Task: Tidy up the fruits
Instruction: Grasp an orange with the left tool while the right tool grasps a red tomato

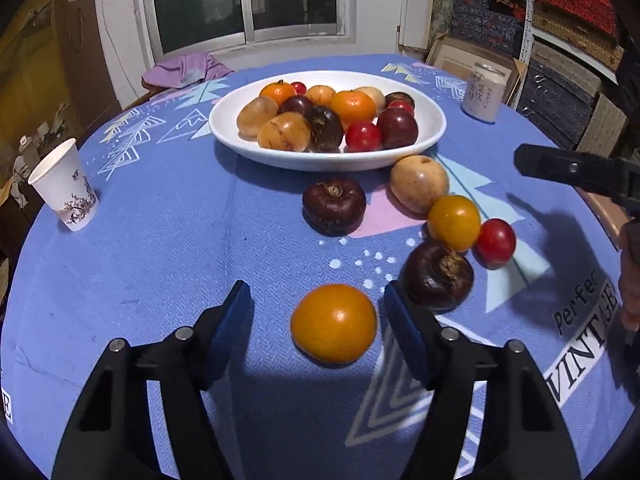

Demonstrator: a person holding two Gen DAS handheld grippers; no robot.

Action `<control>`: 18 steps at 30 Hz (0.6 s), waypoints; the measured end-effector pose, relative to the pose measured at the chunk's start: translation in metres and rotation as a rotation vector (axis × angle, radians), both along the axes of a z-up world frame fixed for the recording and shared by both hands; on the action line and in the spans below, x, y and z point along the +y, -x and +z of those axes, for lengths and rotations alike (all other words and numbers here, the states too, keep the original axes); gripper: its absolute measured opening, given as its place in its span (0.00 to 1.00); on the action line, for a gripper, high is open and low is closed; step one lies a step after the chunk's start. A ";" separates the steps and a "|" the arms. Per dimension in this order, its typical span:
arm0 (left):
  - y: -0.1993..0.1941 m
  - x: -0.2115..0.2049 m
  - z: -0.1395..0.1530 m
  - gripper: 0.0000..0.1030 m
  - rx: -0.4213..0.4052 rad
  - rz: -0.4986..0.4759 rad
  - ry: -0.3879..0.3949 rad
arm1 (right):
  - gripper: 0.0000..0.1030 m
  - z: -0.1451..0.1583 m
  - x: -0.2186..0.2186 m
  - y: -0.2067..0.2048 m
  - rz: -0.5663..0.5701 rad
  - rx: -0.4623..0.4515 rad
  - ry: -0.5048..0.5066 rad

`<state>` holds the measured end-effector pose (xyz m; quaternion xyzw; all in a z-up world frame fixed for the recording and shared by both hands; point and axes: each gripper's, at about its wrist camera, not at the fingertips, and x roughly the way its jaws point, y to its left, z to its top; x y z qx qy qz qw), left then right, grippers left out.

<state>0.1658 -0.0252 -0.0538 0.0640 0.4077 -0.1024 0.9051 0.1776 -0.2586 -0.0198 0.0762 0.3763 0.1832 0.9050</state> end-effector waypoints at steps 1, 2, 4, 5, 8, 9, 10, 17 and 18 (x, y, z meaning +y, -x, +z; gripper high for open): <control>0.002 0.000 0.000 0.66 0.002 -0.003 0.001 | 0.72 -0.001 0.001 0.000 0.003 0.002 0.002; 0.003 0.000 -0.001 0.66 0.008 -0.008 0.003 | 0.72 -0.001 0.002 0.000 0.006 0.003 0.005; 0.005 -0.001 -0.004 0.56 0.027 -0.021 0.013 | 0.72 -0.003 0.004 0.000 0.013 0.007 0.013; 0.005 -0.001 -0.004 0.47 0.031 -0.028 0.021 | 0.72 -0.003 0.005 0.000 0.017 0.008 0.017; 0.006 0.000 -0.004 0.39 0.036 -0.041 0.043 | 0.72 -0.004 0.006 0.000 0.021 0.010 0.023; 0.006 -0.001 -0.004 0.39 0.036 -0.042 0.042 | 0.72 -0.005 0.006 0.000 0.021 0.011 0.024; 0.007 -0.001 -0.004 0.39 0.035 -0.042 0.040 | 0.72 -0.005 0.006 0.000 0.021 0.013 0.024; 0.019 0.004 -0.001 0.39 0.018 -0.032 0.051 | 0.72 -0.007 0.010 0.001 0.047 0.022 0.050; 0.019 0.006 0.000 0.39 0.013 -0.026 0.054 | 0.72 -0.010 0.013 0.000 0.063 0.030 0.059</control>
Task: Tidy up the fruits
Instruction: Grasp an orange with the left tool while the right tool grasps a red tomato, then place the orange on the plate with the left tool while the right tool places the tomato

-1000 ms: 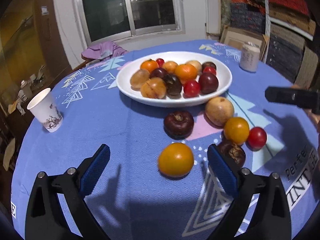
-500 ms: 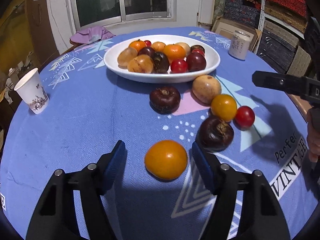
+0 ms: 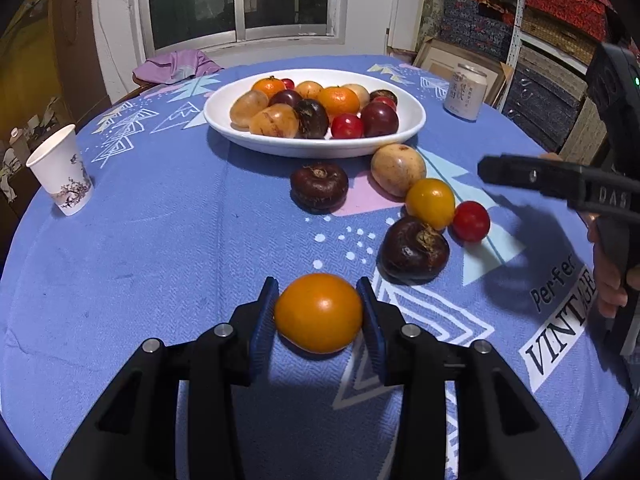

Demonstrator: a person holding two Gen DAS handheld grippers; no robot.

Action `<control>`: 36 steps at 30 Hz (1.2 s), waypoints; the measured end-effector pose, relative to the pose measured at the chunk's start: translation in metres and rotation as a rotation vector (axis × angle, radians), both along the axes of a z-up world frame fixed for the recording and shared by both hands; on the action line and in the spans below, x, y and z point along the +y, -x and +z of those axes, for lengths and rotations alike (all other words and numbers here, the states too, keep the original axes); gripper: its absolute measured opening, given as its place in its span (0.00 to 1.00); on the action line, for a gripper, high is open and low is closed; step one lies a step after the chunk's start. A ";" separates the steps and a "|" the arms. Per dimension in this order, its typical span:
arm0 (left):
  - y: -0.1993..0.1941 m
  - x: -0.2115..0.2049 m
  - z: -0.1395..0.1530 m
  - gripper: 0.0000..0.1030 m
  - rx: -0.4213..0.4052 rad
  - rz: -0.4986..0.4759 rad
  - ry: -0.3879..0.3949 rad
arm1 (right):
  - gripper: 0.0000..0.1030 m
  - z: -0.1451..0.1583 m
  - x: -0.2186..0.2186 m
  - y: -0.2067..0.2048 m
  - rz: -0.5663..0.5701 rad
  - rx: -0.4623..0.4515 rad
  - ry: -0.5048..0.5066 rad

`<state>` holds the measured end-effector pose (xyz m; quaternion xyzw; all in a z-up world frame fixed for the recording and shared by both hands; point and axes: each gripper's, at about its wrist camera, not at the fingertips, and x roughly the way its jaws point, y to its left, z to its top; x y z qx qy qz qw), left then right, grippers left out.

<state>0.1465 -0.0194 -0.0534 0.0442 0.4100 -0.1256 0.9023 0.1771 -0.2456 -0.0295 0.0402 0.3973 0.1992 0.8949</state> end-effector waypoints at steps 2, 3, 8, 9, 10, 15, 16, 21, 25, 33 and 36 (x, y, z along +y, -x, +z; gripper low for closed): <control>-0.001 0.001 0.000 0.39 0.000 0.008 0.001 | 0.71 -0.005 0.005 0.000 0.023 0.020 0.014; -0.001 0.001 0.000 0.39 0.004 0.009 0.001 | 0.66 -0.007 0.006 0.000 0.030 0.030 0.018; -0.001 0.001 0.000 0.39 0.004 0.006 -0.005 | 0.44 -0.017 0.009 -0.002 0.061 0.091 0.002; -0.001 0.001 0.000 0.39 0.005 0.006 -0.005 | 0.42 -0.017 0.011 -0.001 0.064 0.093 0.002; -0.001 0.001 0.000 0.39 0.006 0.006 -0.004 | 0.41 -0.018 0.012 -0.001 0.070 0.095 0.000; -0.001 0.000 -0.002 0.39 0.015 0.005 -0.006 | 0.41 -0.021 0.019 0.002 0.100 0.104 0.005; -0.001 0.000 -0.002 0.39 0.017 0.005 -0.006 | 0.40 -0.022 0.019 0.002 0.106 0.107 0.007; -0.002 0.000 -0.004 0.39 0.023 0.006 -0.005 | 0.29 -0.025 0.034 0.011 0.150 0.099 0.048; -0.002 0.000 -0.004 0.39 0.022 0.006 -0.007 | 0.29 -0.023 0.042 0.021 0.149 0.055 0.108; 0.000 -0.001 -0.001 0.39 0.002 0.004 -0.009 | 0.29 -0.017 0.024 0.015 0.092 0.050 0.063; 0.000 0.000 0.001 0.39 -0.010 0.009 -0.011 | 0.29 -0.015 0.021 0.014 0.084 0.045 0.053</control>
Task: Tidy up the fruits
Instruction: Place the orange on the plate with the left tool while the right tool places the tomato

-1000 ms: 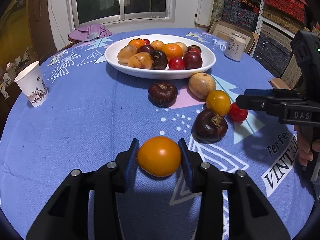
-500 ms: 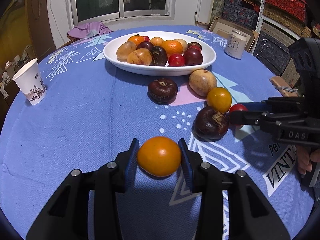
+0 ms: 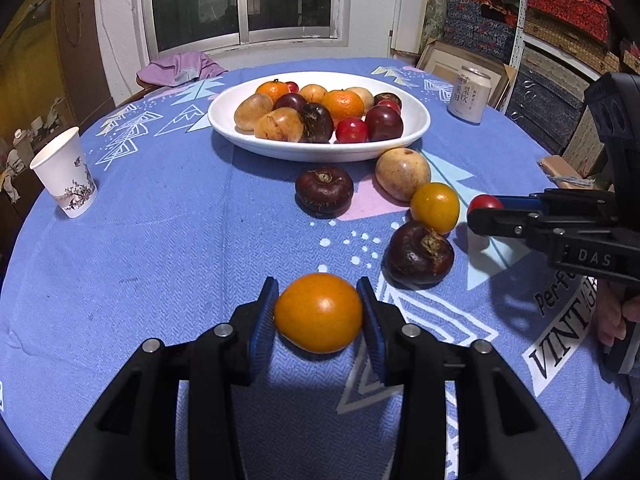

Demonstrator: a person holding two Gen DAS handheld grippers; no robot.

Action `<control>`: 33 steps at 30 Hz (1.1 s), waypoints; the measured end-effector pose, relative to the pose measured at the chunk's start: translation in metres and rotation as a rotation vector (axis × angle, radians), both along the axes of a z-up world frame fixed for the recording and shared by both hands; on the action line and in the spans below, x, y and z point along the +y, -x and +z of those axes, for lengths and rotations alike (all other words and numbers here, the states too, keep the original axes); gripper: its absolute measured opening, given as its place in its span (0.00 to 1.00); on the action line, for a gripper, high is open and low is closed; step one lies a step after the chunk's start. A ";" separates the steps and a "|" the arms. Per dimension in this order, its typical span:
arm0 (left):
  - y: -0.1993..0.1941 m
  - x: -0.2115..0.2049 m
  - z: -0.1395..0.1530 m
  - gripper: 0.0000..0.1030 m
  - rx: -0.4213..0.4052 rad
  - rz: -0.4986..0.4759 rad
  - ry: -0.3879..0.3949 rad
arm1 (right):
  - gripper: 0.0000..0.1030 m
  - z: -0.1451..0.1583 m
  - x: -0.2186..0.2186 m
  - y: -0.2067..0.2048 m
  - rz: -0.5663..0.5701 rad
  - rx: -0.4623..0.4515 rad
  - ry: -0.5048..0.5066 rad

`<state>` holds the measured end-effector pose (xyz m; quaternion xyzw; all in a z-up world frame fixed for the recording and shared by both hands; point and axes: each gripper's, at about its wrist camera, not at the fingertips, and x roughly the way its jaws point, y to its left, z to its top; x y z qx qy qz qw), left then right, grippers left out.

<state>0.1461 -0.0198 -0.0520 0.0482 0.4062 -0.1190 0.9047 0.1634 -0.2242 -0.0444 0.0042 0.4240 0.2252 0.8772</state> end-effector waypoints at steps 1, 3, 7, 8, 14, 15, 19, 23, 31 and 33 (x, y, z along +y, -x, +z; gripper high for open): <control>0.000 0.000 0.001 0.39 -0.004 0.003 -0.001 | 0.29 0.000 0.000 0.000 0.000 -0.001 0.000; 0.000 0.001 0.003 0.39 -0.015 0.007 -0.006 | 0.29 0.000 0.000 -0.001 -0.001 -0.002 -0.002; 0.001 0.001 0.005 0.39 -0.036 0.017 -0.023 | 0.29 0.002 -0.003 -0.002 -0.013 -0.005 -0.010; 0.002 0.001 0.005 0.39 -0.039 0.018 -0.026 | 0.29 0.003 -0.005 -0.002 -0.019 -0.007 -0.015; -0.001 0.002 0.014 0.39 -0.059 0.024 -0.023 | 0.29 0.012 -0.015 -0.006 -0.042 -0.017 -0.061; -0.004 0.002 0.017 0.39 -0.059 0.021 -0.015 | 0.29 0.014 -0.017 -0.007 -0.046 -0.016 -0.073; -0.029 0.002 0.037 0.39 -0.063 0.019 0.014 | 0.29 0.031 -0.025 -0.025 -0.069 -0.018 -0.119; -0.068 -0.004 0.057 0.39 -0.078 0.021 0.009 | 0.28 0.052 -0.027 -0.059 -0.097 -0.026 -0.138; -0.159 -0.016 0.062 0.39 -0.040 0.061 0.059 | 0.28 0.049 -0.011 -0.156 -0.173 0.035 -0.183; -0.175 -0.017 0.058 0.39 -0.023 0.064 0.066 | 0.28 0.042 -0.006 -0.177 -0.191 0.047 -0.180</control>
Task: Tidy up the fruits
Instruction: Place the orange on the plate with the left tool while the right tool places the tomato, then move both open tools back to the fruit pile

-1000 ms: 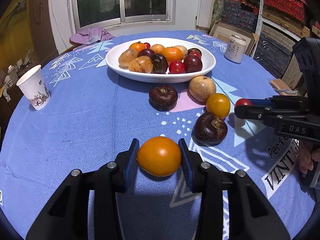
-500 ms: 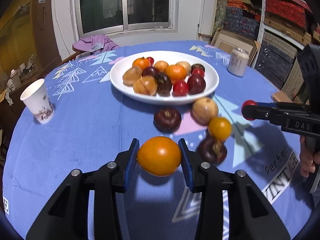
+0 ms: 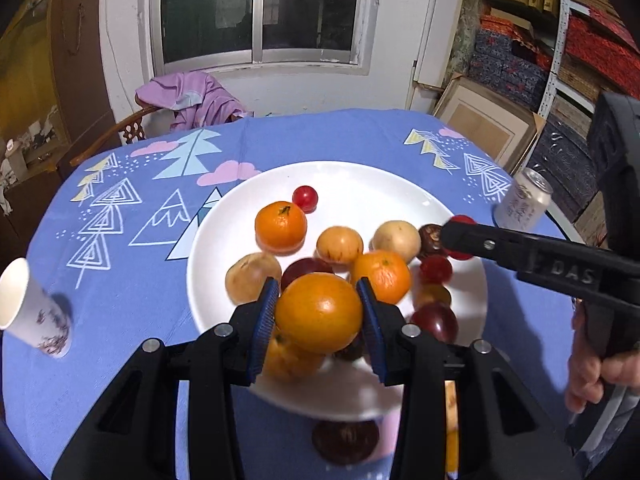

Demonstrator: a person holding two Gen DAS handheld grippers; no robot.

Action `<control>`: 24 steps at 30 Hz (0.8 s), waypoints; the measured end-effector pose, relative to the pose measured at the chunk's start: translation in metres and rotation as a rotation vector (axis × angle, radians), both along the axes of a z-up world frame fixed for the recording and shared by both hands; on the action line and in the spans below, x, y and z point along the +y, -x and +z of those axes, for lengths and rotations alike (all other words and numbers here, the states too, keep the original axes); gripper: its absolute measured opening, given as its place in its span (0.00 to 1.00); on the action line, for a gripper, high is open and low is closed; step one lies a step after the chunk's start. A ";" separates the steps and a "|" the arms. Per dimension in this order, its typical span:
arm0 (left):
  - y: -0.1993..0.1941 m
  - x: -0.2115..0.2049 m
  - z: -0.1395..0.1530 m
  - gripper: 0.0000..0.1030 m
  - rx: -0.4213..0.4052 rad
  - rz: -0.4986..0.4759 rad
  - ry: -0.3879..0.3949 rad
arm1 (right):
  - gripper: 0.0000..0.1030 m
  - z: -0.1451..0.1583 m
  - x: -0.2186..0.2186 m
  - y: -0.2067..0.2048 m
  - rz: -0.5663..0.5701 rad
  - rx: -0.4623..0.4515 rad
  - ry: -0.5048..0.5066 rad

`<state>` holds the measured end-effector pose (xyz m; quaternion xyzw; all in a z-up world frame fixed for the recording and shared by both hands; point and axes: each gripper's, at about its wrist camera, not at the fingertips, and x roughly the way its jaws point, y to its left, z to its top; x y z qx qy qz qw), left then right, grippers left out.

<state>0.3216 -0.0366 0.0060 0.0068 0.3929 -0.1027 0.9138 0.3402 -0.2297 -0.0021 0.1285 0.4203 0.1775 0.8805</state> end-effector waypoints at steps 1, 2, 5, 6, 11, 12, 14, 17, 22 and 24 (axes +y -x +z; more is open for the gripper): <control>-0.008 -0.001 -0.003 0.39 0.007 0.002 0.001 | 0.28 -0.003 0.002 -0.008 -0.007 0.009 -0.004; -0.013 -0.001 -0.005 0.39 0.011 0.004 0.002 | 0.28 -0.006 0.005 -0.017 -0.018 0.015 -0.003; -0.028 -0.004 -0.009 0.39 0.018 0.003 0.014 | 0.28 -0.011 0.014 -0.037 -0.033 0.016 0.013; -0.033 -0.006 -0.010 0.39 0.016 0.002 0.009 | 0.28 -0.012 0.016 -0.043 -0.035 0.019 0.016; -0.060 -0.018 -0.010 0.39 0.015 -0.005 0.008 | 0.28 -0.020 0.023 -0.064 -0.041 0.034 0.027; -0.069 -0.022 -0.010 0.39 0.015 -0.007 0.006 | 0.28 -0.022 0.022 -0.068 -0.047 0.041 0.026; -0.082 -0.028 -0.013 0.39 0.025 -0.009 0.001 | 0.28 -0.028 0.020 -0.076 -0.059 0.066 0.020; -0.097 -0.036 -0.019 0.47 0.032 -0.012 -0.020 | 0.36 -0.034 0.012 -0.085 -0.083 0.094 -0.004; -0.095 -0.033 -0.016 0.65 0.013 -0.006 0.006 | 0.46 -0.030 0.001 -0.079 -0.082 0.075 -0.044; -0.087 -0.027 -0.012 0.69 0.009 0.006 0.015 | 0.46 -0.023 -0.003 -0.071 -0.090 0.063 -0.057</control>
